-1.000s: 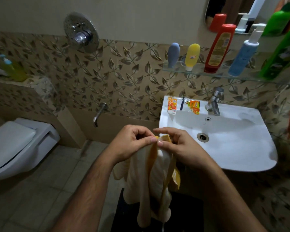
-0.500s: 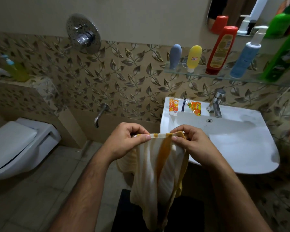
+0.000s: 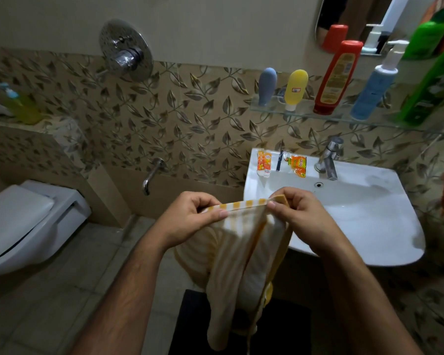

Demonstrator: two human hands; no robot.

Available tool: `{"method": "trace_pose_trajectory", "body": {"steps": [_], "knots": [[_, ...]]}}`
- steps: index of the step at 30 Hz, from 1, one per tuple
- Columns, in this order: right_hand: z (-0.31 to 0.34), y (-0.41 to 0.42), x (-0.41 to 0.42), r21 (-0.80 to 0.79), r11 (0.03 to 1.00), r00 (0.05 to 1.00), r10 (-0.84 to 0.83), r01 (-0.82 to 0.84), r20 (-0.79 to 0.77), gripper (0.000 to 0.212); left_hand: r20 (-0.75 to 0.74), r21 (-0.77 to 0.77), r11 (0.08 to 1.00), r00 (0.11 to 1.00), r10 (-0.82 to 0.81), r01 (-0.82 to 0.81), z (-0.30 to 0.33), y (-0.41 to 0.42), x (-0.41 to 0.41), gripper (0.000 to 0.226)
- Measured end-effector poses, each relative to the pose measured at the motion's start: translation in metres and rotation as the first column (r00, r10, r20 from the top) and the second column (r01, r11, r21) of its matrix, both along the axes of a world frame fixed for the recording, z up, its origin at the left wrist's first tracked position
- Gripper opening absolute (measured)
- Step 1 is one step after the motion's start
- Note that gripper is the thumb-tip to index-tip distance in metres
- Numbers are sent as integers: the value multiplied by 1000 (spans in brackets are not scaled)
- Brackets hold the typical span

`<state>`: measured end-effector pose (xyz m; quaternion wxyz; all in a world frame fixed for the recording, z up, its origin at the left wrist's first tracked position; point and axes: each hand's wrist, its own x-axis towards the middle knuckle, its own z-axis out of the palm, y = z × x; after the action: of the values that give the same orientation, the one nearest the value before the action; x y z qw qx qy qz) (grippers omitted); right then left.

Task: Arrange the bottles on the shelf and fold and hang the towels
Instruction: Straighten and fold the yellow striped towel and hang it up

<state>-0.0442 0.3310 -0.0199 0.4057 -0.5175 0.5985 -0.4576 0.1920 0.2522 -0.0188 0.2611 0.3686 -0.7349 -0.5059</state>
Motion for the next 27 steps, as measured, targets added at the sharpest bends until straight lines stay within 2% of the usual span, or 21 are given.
{"method": "trace_pose_trajectory", "body": {"steps": [4,7,11,13,16,21,24,27], "knots": [[-1,-1,-10,25,999,1000,30,-29,-11,11,-36,4,999,999,40,-40,4,-2,5,9],[-1,-2,2,17,999,996,49,-50,70,11,-38,-23,1000,999,11,-12,10,0,-3,7],[1,0,25,46,979,969,191,-201,154,35,48,-109,993,998,-46,51,14,3,-13,10],[1,-1,35,58,974,972,212,-219,100,26,80,-136,988,995,-61,72,15,3,-15,10],[1,-3,34,57,982,983,181,-182,26,8,102,-130,988,992,-72,85,14,2,-11,10],[-1,-5,7,18,999,999,43,-43,-19,15,33,-34,999,999,21,-20,13,-6,10,6],[-6,-5,4,54,998,998,20,-16,-64,16,18,-7,1000,1000,14,-14,15,-8,16,7],[-6,-5,13,72,996,999,48,-49,7,12,-22,-19,1000,1000,14,-15,14,-6,8,4]]}}
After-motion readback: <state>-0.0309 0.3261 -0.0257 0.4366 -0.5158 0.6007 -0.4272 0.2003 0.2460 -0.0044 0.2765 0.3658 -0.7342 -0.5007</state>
